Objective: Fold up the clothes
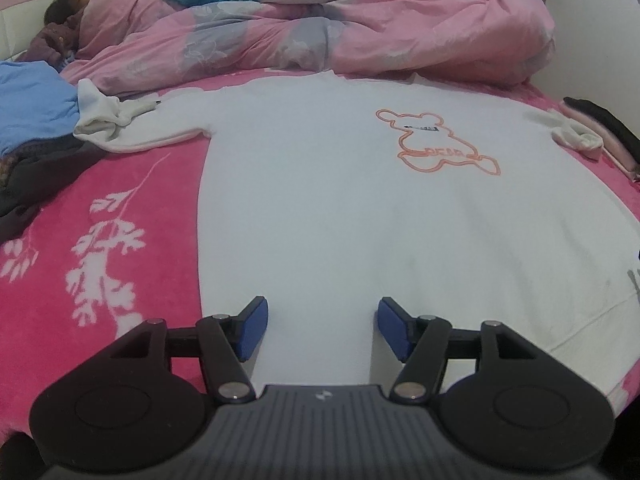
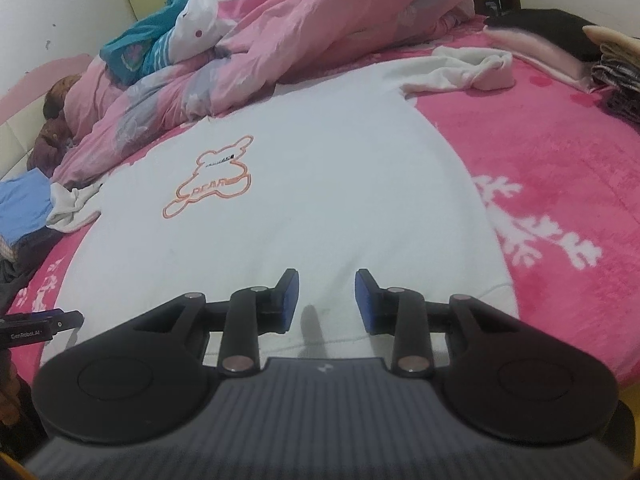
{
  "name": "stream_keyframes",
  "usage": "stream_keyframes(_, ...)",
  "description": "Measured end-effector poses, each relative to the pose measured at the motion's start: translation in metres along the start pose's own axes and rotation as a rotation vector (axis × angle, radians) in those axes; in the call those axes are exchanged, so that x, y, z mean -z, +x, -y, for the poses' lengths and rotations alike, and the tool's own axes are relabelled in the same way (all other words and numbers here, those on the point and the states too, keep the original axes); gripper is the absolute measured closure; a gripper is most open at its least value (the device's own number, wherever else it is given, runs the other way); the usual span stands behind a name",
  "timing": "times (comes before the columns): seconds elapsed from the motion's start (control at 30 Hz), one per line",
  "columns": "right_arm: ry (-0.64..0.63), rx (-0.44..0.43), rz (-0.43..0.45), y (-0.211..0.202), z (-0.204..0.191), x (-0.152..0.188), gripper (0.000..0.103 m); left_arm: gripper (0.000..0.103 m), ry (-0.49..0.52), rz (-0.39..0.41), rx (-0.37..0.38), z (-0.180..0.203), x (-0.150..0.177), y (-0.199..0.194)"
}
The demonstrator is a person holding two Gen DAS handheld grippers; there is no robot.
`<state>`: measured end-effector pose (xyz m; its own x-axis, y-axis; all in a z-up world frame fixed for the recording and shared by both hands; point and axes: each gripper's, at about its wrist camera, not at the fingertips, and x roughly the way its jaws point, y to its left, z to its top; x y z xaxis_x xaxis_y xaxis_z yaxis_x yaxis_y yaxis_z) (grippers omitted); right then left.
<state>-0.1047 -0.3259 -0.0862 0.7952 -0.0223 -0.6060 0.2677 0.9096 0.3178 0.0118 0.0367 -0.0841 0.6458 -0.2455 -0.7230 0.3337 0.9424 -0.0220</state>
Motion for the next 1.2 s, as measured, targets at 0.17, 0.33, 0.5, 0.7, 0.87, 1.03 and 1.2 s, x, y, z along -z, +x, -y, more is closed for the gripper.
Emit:
stream_keyframes(0.17,-0.002,-0.004,-0.010,0.005,-0.003,-0.001,0.072,0.039,-0.013,0.002,0.000,-0.004,0.002,-0.002)
stream_keyframes(0.33,-0.015,-0.020,-0.010,0.007,-0.008,-0.005,0.070,0.039,-0.036,0.012,0.004,-0.010,0.002,-0.005)
stream_keyframes(0.5,-0.089,-0.044,0.001,0.010,-0.020,-0.023,0.064,0.039,-0.063,0.016,0.023,-0.017,-0.002,-0.010)
stream_keyframes(0.7,-0.191,-0.114,0.050,0.014,-0.049,-0.059,0.057,0.039,-0.079,0.057,0.020,-0.028,-0.021,-0.020)
stream_keyframes(0.87,-0.281,-0.180,0.062,0.025,-0.084,-0.077,0.052,0.038,-0.060,0.111,-0.020,-0.035,-0.049,-0.030)
stream_keyframes(1.03,-0.325,-0.254,0.052,0.040,-0.111,-0.094,0.045,0.037,-0.062,0.149,-0.076,-0.043,-0.081,-0.031)
stream_keyframes(1.2,-0.342,-0.322,0.030,0.059,-0.140,-0.114,0.044,0.032,-0.102,0.215,-0.116,-0.061,-0.108,-0.026)
